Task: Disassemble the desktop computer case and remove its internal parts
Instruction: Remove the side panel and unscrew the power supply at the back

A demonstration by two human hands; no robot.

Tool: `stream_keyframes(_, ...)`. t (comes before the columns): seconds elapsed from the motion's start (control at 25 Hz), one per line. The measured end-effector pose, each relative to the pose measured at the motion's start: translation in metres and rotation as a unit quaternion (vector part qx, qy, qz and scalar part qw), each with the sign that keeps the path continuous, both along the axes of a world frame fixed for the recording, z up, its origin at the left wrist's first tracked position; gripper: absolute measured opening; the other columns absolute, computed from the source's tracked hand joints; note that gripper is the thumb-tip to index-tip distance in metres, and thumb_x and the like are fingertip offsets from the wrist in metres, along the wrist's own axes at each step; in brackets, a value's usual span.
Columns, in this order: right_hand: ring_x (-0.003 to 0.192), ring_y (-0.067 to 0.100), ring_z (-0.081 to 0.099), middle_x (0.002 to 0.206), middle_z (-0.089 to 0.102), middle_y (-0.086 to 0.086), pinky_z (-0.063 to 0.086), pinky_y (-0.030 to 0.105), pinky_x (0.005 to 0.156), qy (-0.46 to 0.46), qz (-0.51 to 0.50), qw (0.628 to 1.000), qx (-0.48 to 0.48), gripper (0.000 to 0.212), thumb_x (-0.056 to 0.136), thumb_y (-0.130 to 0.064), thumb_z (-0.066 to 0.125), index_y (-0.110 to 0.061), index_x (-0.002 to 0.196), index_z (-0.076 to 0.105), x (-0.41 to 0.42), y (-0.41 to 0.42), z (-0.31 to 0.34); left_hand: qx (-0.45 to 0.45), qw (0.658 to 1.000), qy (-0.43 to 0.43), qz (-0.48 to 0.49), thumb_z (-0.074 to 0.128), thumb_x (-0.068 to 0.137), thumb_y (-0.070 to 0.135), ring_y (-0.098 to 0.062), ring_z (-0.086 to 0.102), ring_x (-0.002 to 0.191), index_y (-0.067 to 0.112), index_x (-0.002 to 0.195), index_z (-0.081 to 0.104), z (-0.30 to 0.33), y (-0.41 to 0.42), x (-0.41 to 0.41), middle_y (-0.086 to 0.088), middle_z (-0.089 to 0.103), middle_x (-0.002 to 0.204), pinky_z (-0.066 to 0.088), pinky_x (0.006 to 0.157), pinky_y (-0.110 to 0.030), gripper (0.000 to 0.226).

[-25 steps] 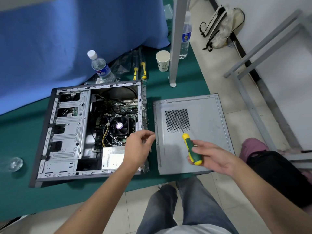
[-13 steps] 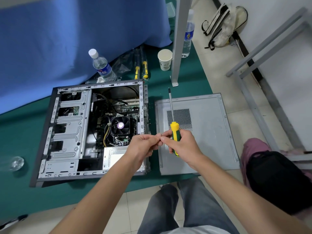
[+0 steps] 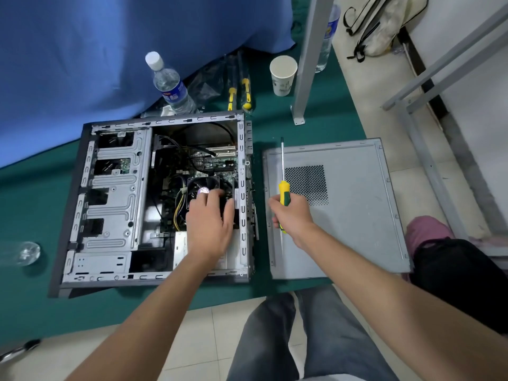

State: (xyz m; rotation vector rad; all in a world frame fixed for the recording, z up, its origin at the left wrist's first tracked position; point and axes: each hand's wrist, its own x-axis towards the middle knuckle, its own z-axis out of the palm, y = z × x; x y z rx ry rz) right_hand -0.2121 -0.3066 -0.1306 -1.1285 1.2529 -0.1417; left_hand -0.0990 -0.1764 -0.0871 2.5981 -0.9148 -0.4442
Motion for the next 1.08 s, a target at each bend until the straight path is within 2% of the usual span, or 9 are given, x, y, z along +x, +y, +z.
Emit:
stream_keyframes(0.08,0.045,0.012,0.049,0.065,0.051,0.004,0.046,0.023,0.047,0.032,-0.013,0.999,0.028,0.007,0.088,-0.008,0.059,-0.01,0.082,0.058,0.013,-0.001,-0.026,0.071,0.997,-0.03,-0.032,0.027,0.103,0.043,-0.026,0.052,0.096,0.015,0.112,0.058,-0.015,0.002,0.002,-0.004,0.058,0.105,0.042,0.085,-0.043,0.043)
stream_keyframes(0.2,0.051,0.02,0.049,0.061,0.052,0.004,0.044,0.03,0.052,0.087,-0.016,0.996,-0.015,0.018,0.085,-0.009,0.063,-0.013,0.069,0.055,0.031,-0.005,-0.055,0.055,0.996,-0.056,-0.038,0.021,0.102,0.047,-0.025,0.051,0.078,0.015,0.087,0.054,-0.019,0.004,0.0,-0.003,0.059,0.084,0.043,0.071,-0.042,0.048)
stream_keyframes(0.44,0.059,0.016,0.055,0.069,0.062,0.001,0.041,0.025,0.053,0.14,0.024,0.984,-0.109,0.013,0.086,-0.019,0.07,-0.008,0.081,0.065,0.054,-0.009,-0.086,0.055,0.995,-0.068,-0.041,0.018,0.098,0.053,-0.021,0.048,0.068,0.018,0.068,0.045,-0.022,0.004,0.0,0.003,0.052,0.066,0.042,0.059,-0.038,0.053)
stream_keyframes(0.6,0.053,0.014,0.049,0.061,0.055,-0.001,0.04,0.023,0.05,0.085,-0.036,0.993,-0.078,0.016,0.088,-0.016,0.066,-0.015,0.073,0.062,0.027,0.0,-0.072,0.053,0.996,-0.06,-0.047,0.019,0.098,0.054,-0.02,0.047,0.064,0.019,0.063,0.041,-0.021,0.005,-0.001,0.006,0.047,0.06,0.037,0.055,-0.035,0.054)
stream_keyframes(0.68,0.055,0.015,0.05,0.064,0.055,0.0,0.043,0.024,0.05,0.034,-0.045,0.998,-0.016,0.011,0.088,-0.012,0.059,-0.02,0.08,0.061,0.0,0.007,-0.059,0.053,0.996,-0.056,-0.046,0.018,0.098,0.054,-0.02,0.047,0.062,0.019,0.062,0.043,-0.021,0.006,-0.001,0.007,0.046,0.058,0.036,0.053,-0.034,0.056)
stream_keyframes(0.8,0.059,0.015,0.046,0.072,0.051,0.003,0.039,0.022,0.05,0.02,0.045,0.999,0.023,0.029,0.085,-0.003,0.053,-0.026,0.098,0.063,-0.048,0.015,-0.042,0.046,0.996,-0.055,-0.053,0.016,0.097,0.057,-0.017,0.047,0.052,0.019,0.058,0.045,-0.018,0.006,-0.002,0.006,0.046,0.052,0.029,0.049,-0.03,0.062)
stream_keyframes(0.88,0.062,0.018,0.043,0.075,0.047,0.006,0.036,0.023,0.05,0.017,0.079,0.996,0.022,0.031,0.083,0.0,0.057,-0.019,0.106,0.063,-0.078,0.018,-0.037,0.045,0.996,-0.055,-0.058,0.016,0.098,0.059,-0.016,0.046,0.045,0.019,0.054,0.042,-0.016,0.004,-0.005,0.004,0.045,0.046,0.027,0.046,-0.027,0.065)
stream_keyframes(1.0,0.069,0.018,0.055,0.09,0.062,0.003,0.046,0.025,0.056,-0.04,0.001,0.997,0.066,0.035,0.083,0.0,0.068,-0.019,0.112,0.062,-0.111,0.019,-0.03,0.045,0.995,-0.07,-0.061,0.019,0.098,0.059,-0.017,0.043,0.04,0.017,0.051,0.04,-0.013,0.003,-0.007,0.002,0.042,0.042,0.026,0.047,-0.027,0.067)
stream_keyframes(1.08,0.069,0.016,0.061,0.094,0.069,0.0,0.047,0.026,0.056,-0.065,-0.044,0.993,0.083,0.028,0.084,-0.001,0.068,-0.019,0.106,0.065,-0.129,0.012,-0.026,0.059,0.992,-0.086,-0.065,0.018,0.1,0.054,-0.016,0.04,0.039,0.017,0.05,0.04,-0.012,0.0,-0.01,0.002,0.04,0.042,0.034,0.056,-0.031,0.067)
